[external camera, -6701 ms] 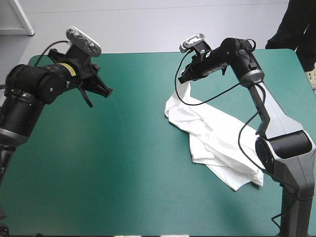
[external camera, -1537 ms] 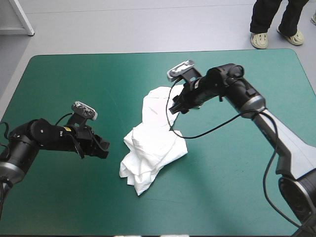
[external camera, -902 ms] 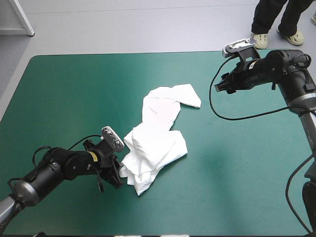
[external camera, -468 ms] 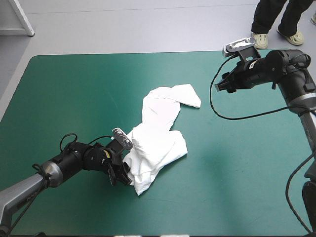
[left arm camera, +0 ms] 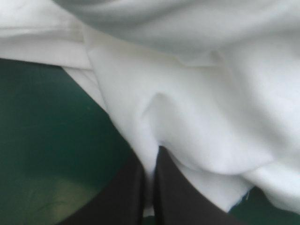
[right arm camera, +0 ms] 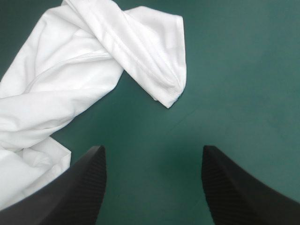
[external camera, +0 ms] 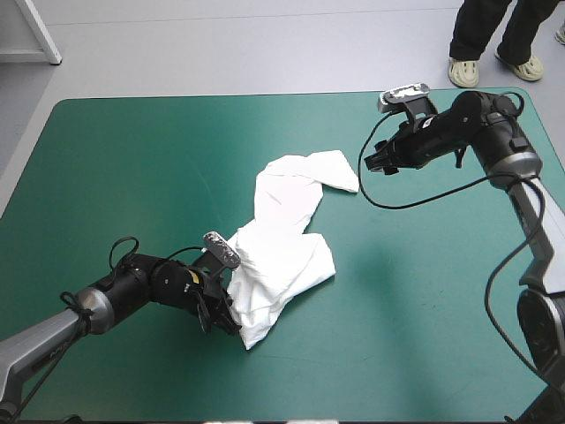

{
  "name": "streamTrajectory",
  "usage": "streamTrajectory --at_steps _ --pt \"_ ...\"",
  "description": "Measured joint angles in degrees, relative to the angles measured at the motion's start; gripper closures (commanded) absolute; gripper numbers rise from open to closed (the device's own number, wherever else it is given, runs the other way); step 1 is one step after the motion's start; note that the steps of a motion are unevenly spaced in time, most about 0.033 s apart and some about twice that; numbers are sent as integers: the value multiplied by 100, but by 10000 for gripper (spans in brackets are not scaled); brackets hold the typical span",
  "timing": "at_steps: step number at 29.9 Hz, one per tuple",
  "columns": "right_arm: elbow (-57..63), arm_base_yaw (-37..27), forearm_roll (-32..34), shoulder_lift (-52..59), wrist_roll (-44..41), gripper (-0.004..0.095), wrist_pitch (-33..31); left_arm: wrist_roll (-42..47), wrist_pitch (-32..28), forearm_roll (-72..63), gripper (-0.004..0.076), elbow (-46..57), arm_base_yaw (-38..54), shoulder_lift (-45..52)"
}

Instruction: Fold the cloth

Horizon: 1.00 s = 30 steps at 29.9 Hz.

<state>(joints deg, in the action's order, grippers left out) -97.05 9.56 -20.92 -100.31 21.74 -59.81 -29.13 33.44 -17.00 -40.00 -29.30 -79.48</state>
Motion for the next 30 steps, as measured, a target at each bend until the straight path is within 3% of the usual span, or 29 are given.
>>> streamTrajectory --at_steps 12,22,25,30 --pt "-33 97 -152 -1497 415 345 911 0 40 -31 703 -6 0 -4" --pt "-792 374 -158 -2368 453 349 1018 0 40 -38 703 -12 0 -12" --pt "-1020 418 -165 -2523 419 421 1013 0 40 -38 703 -12 0 -18" --pt "-1146 436 -200 -2659 399 774 1003 0 40 -38 703 -12 0 -18"
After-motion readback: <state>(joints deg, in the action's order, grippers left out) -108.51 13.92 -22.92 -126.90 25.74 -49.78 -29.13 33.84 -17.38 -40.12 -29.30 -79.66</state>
